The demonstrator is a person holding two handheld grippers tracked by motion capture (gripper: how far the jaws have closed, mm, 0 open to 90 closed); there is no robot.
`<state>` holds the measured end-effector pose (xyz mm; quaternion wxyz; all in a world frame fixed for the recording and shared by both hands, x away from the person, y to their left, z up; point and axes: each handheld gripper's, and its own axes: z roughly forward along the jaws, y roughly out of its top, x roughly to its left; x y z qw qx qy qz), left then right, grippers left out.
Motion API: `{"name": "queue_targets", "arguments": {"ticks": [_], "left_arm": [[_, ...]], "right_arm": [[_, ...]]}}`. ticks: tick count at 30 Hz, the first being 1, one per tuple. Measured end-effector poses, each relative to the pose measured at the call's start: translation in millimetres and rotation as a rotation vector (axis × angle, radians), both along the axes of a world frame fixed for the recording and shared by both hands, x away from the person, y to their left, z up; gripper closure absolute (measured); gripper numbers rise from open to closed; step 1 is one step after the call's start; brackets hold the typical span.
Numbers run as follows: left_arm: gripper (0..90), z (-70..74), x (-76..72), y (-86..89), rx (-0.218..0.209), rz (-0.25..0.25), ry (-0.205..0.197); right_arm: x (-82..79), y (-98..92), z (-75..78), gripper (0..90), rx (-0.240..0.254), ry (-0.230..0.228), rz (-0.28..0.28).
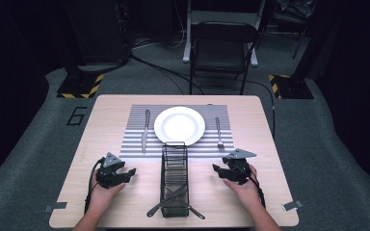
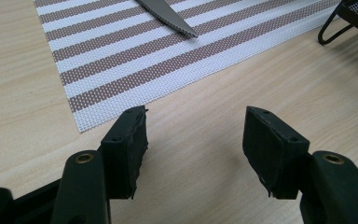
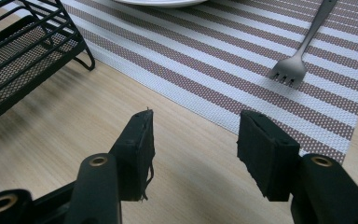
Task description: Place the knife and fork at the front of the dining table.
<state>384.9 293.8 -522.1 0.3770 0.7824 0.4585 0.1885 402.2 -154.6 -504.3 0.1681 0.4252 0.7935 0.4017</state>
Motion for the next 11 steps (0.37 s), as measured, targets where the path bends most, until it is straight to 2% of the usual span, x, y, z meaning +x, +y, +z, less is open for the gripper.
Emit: {"name": "queue_targets", "arguments": {"ticks": [4, 7, 8, 11], "left_arm": [[39.9, -1.0, 0.6, -0.3, 0.015, -0.005, 0.002], [39.7, -1.6, 1.5, 1.3, 0.007, 0.01, -0.002], [39.5, -1.5, 1.8, 2.2, 0.008, 0.011, -0.003], [39.3, -2.1, 2.7, 4.1, 0.005, 0.028, 0.0]], "right_arm": [[0.4, 1.8, -1.8, 45.8, -0.005, 0.0, 0.005], [-0.3, 2.8, -2.3, 45.8, -0.014, 0.003, 0.006], [-0.3, 2.5, -2.9, 45.8, -0.012, -0.008, 0.009], [0.4, 1.6, -5.3, 45.5, 0.006, 0.006, -0.003]]}}
